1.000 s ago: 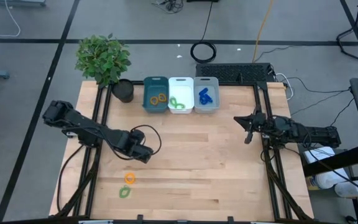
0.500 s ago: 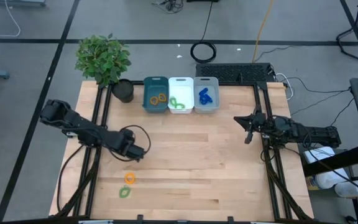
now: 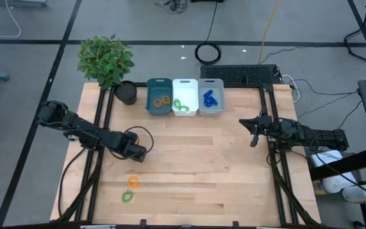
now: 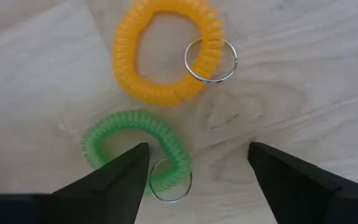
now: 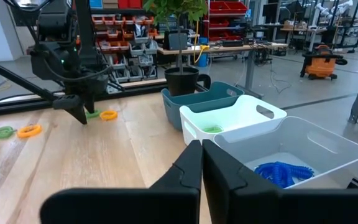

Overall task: Sort spring keychains
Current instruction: Put the green spring keychain in the white bin

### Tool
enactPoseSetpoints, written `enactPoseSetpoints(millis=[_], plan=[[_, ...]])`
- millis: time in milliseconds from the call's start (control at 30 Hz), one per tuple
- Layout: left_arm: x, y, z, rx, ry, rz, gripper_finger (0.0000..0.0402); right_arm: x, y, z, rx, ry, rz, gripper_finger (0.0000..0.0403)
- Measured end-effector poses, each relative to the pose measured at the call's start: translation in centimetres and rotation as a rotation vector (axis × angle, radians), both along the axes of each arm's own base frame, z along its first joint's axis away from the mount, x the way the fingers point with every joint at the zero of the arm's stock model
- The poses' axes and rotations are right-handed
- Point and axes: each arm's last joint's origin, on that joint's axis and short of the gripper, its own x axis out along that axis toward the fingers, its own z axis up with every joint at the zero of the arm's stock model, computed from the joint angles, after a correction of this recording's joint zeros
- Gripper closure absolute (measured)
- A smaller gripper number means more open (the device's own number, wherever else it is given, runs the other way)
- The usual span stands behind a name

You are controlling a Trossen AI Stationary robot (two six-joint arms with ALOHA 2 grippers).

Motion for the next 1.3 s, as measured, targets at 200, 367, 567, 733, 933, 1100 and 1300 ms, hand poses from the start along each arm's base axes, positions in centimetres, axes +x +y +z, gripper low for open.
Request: enactPoseSetpoints(millis=[200,367,567,733,933,1100,1300], plan=[[0.3,-0.1,0.0,-0.017,-0.018,0.008,0.0199,0.0,0.0,0.0,0.0,0.0,0.0,0.0403],[0.5,-0.3,0.0,-0.037,-0.046,-0.007,0.0304,0.0,0.0,0.0,0.0,0.0,0.0,0.0403],[1.8,-1.0,1.1,-0.043,-0.094,-0.08,0.0386,0.0,0.0,0.0,0.0,0.0,0.0,0.0403],[4.5,-1.8,3.0,-0.076,-0.318,-0.202,0.0394,0.0,0.0,0.0,0.0,-0.001,0.0,0.0403],[7.7,-1.5,5.2,-0.017,-0.562,-0.38,0.0396,0.0,0.0,0.0,0.0,0.0,0.0,0.0403],[9.9,0.1,7.4,0.163,-0.613,-0.611,0.0396,0.0,0.0,0.0,0.0,0.0,0.0,0.0403],[12.5,2.0,9.3,0.339,-0.602,-0.866,0.0396,0.0,0.0,0.0,0.0,0.0,0.0,0.0403]])
